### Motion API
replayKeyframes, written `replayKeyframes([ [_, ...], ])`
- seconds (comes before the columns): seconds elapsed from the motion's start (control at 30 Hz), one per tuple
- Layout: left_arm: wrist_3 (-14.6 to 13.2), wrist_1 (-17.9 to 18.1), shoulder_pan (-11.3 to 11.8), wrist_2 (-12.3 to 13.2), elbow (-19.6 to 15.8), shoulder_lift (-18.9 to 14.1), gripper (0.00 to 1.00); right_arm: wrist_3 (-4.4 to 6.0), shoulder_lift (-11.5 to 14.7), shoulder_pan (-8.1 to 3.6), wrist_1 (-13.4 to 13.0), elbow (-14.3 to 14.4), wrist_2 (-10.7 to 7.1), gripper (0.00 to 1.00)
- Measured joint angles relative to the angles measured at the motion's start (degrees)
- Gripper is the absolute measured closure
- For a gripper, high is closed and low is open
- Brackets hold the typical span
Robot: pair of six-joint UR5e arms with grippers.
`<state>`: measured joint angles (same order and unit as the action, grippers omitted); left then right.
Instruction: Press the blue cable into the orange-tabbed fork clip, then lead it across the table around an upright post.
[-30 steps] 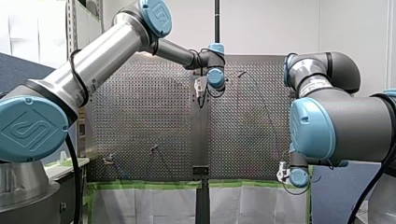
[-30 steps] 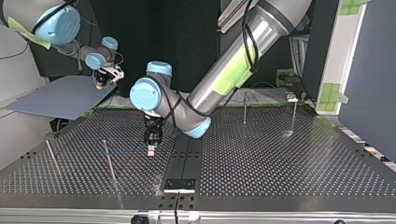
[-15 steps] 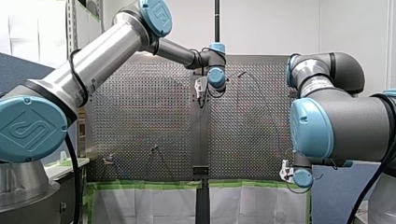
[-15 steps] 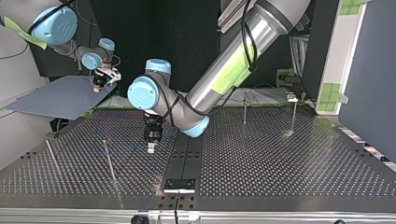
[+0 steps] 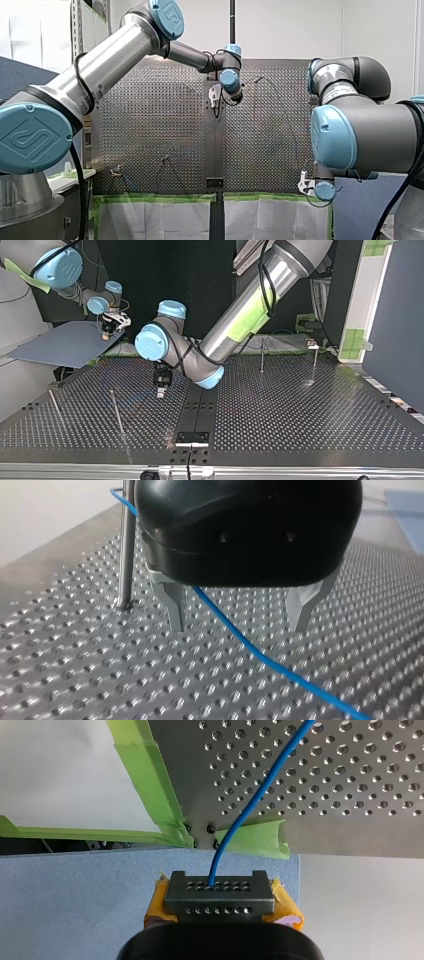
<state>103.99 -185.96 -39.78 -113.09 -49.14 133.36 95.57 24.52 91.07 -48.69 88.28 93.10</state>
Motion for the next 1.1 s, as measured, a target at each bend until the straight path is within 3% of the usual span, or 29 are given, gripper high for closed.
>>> replayKeyframes([
  [0.13,2.6,-2.6,-0.1,1.1,0.7,0.0,0.00,0.42,0.0,-0.16,0.1,0.0,-0.01,1.00],
  [0.43,7.9,-8.0,0.5,0.9,1.2,0.0,0.00,0.75,-0.1,-0.31,0.2,0.0,-0.01,1.00],
  [0.83,10.2,-14.6,1.8,1.3,1.2,-0.1,0.00,0.71,-0.1,-0.31,0.4,0.0,-0.01,1.00],
  [1.1,12.1,-19.2,2.8,4.6,1.2,-2.0,0.00,0.77,-0.2,-0.25,0.4,0.0,-0.01,1.00],
])
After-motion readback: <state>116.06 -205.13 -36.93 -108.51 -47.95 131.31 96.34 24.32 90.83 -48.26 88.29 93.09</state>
